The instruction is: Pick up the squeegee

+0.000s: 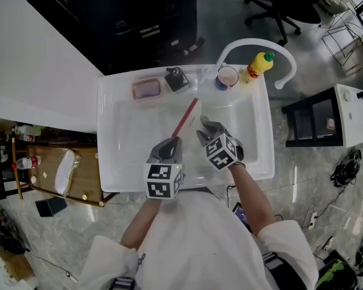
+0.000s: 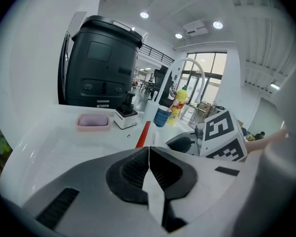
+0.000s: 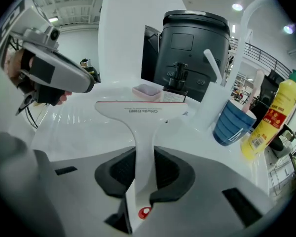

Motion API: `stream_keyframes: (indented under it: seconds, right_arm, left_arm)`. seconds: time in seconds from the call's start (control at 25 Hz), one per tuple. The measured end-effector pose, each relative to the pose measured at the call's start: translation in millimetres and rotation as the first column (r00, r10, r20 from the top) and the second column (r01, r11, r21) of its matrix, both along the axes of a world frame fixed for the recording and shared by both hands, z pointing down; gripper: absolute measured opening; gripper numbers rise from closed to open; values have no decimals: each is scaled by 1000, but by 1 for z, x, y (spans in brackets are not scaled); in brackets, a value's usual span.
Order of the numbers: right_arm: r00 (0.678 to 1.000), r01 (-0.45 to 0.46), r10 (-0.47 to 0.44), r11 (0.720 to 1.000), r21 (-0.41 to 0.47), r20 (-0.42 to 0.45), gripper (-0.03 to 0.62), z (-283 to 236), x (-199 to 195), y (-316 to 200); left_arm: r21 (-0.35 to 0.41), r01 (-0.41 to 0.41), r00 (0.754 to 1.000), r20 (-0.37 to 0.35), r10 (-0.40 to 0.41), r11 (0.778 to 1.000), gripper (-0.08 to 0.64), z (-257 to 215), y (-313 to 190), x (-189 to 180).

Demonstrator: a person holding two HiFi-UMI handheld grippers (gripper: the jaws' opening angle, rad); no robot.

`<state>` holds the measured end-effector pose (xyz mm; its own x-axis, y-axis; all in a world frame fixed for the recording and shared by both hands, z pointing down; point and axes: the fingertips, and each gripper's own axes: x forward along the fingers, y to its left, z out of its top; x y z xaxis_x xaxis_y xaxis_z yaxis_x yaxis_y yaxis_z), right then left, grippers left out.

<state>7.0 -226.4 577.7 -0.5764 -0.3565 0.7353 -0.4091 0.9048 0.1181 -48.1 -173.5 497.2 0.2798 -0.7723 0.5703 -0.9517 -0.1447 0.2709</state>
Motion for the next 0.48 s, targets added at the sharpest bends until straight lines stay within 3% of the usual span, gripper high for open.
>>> stream_keyframes:
  seconds: [0.48]
  right_arm:
    - [978,-183,183,983,-9,102,83,-28,14,5]
  left_arm:
    - [26,-7,1000,-2,7,1000,28,-9,10,7]
